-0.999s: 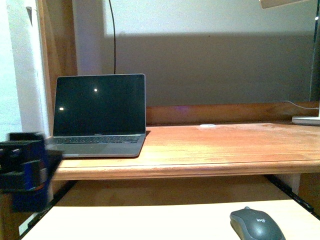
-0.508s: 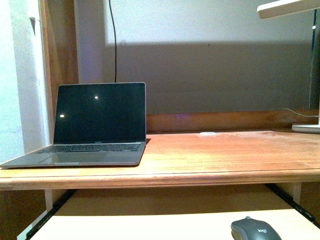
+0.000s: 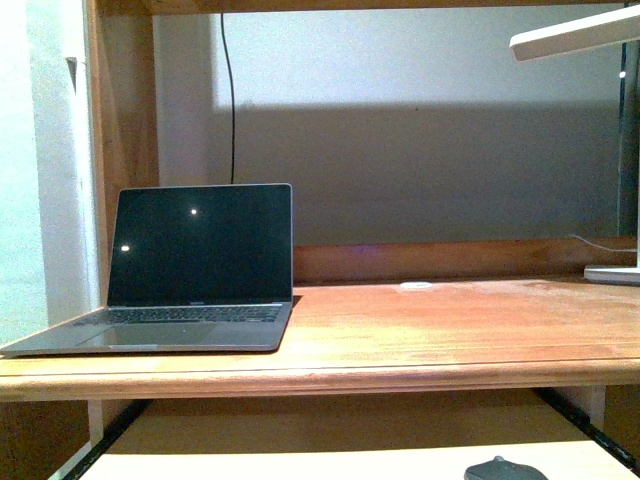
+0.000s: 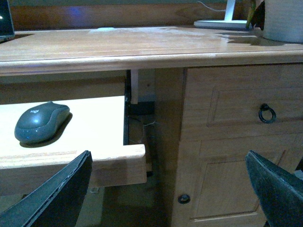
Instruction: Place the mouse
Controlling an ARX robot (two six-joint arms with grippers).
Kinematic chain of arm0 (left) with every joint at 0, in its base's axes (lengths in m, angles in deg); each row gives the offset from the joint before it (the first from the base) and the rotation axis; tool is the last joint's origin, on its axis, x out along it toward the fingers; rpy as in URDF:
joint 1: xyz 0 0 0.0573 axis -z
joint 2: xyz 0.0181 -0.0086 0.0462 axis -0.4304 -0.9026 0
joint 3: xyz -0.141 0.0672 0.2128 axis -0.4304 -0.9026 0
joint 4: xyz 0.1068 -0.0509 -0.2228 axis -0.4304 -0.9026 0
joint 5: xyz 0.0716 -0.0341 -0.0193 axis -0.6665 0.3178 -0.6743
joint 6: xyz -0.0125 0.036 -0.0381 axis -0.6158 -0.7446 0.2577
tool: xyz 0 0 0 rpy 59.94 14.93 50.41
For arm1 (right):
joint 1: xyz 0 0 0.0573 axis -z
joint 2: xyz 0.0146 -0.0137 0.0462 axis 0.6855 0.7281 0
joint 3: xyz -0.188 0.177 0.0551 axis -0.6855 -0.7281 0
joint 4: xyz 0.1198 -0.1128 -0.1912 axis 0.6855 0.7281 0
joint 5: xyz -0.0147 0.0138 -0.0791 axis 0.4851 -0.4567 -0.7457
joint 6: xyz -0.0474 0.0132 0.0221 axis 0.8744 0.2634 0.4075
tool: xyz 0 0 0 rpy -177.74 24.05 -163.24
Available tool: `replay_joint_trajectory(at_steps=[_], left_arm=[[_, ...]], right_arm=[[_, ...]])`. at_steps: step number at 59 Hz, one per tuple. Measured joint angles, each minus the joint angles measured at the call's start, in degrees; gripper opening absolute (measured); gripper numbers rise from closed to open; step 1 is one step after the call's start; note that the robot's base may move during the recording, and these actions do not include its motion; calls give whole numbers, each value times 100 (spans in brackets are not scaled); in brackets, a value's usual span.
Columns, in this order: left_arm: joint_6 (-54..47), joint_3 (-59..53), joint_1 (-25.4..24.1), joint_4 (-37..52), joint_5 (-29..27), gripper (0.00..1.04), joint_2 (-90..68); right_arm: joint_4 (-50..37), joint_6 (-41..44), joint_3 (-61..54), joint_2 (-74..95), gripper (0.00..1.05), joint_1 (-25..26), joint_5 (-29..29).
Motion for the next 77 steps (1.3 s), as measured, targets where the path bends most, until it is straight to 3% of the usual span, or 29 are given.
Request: replay_joint_trajectory(at_steps=[3, 6, 20, 28, 36, 49, 63, 77], left_arm=[[0, 0, 0, 0, 2, 3, 2], [-2, 0, 0, 0, 9, 3, 2], [-2, 0, -2, 0, 7, 3, 2], [-2, 0, -2, 0, 13, 3, 2], [-2, 0, 0, 0, 11, 25, 2], [-4, 0, 0, 0, 11, 60, 4], [-13, 0, -2, 0, 11, 99, 4], [-13, 0, -2, 0, 11, 97, 4]], right_arm=[[210, -275, 98, 197, 97, -131, 295], [219, -369, 162, 372, 97, -411, 227], [-1845, -396, 1045, 2957, 97, -2387, -1191], [-2573, -210, 1449, 4273, 97, -3193, -1668], [-3165, 35, 1991, 5608, 97, -3744, -1941], [-3438, 361, 2872, 7180, 97, -4022, -2245], [-3285, 686, 3521, 8229, 97, -3947, -2444], [-3202, 798, 3853, 8754, 97, -3648, -2664]])
